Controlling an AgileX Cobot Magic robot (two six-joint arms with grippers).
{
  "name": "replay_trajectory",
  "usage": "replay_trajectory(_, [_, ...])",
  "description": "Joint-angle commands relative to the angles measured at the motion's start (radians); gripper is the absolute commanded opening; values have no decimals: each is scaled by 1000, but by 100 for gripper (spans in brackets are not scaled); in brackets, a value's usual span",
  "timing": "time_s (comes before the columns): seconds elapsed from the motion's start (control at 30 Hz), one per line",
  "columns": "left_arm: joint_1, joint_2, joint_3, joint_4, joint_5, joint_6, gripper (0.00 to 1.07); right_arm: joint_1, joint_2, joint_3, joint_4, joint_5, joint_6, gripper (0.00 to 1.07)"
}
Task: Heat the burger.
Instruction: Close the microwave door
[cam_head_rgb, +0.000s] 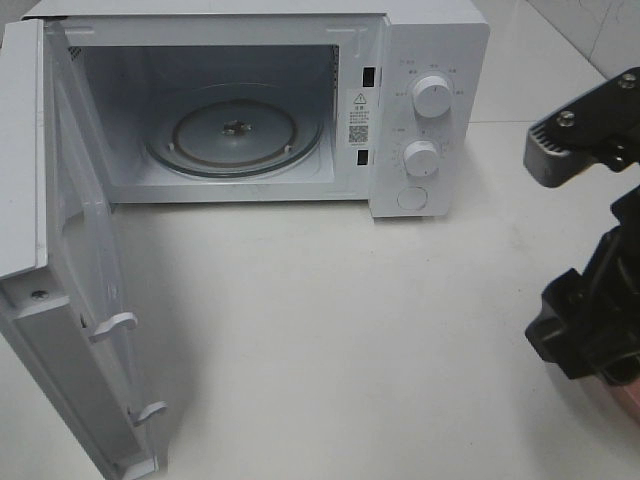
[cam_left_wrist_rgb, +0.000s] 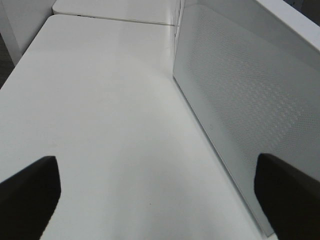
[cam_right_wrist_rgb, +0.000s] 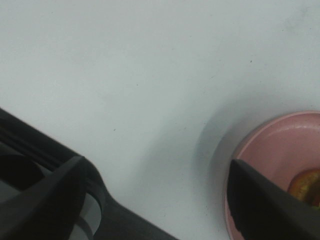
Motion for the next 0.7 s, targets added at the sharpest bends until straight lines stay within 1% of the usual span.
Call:
replay_trajectory(0.03, [3,-6,3,-8,-9,2,98,2,-68,-7,64,83,-93,76])
replay_trajectory(0.07, [3,-6,3,-8,-9,2,98,2,-106,-7,87,118,-115,76])
replay_trajectory(0.13, [3,-6,3,-8,-9,2,98,2,-121,-7,92,130,-119,76])
replay_trajectory(0.17, [3,-6,3,-8,-9,2,98,2,-159,-7,103,158,-128,76])
replay_trajectory(0.3, [3,-6,3,-8,-9,2,98,2,-212,-7,109,185,-145,77])
replay_trajectory(0.37, [3,-6,3,-8,-9,2,98,2,-277,-7,109,208,-144,76])
replay_trajectory(0.4, [3,-6,3,-8,-9,2,98,2,-277,-7,109,208,-144,76])
replay_trajectory(0.47, [3,-6,3,-8,-9,2,98,2,-340,-7,108,214,-139,76])
replay_trajectory(0.53, [3,-6,3,-8,-9,2,98,2,-366,-7,108,212,-139,76])
replay_trajectory(0.57, [3,-6,3,-8,-9,2,98,2,-410,-7,106,201,-139,76])
replay_trajectory(0.63, [3,-6,3,-8,-9,2,98,-1,-429,-7,105,199,-140,76])
replay_trajectory(0.67, [3,-6,3,-8,-9,2,98,-34,-454,-7,112,198,-139,76])
replay_trajectory(0.7, [3,-6,3,-8,-9,2,98,-34,-454,-7,112,198,-139,76])
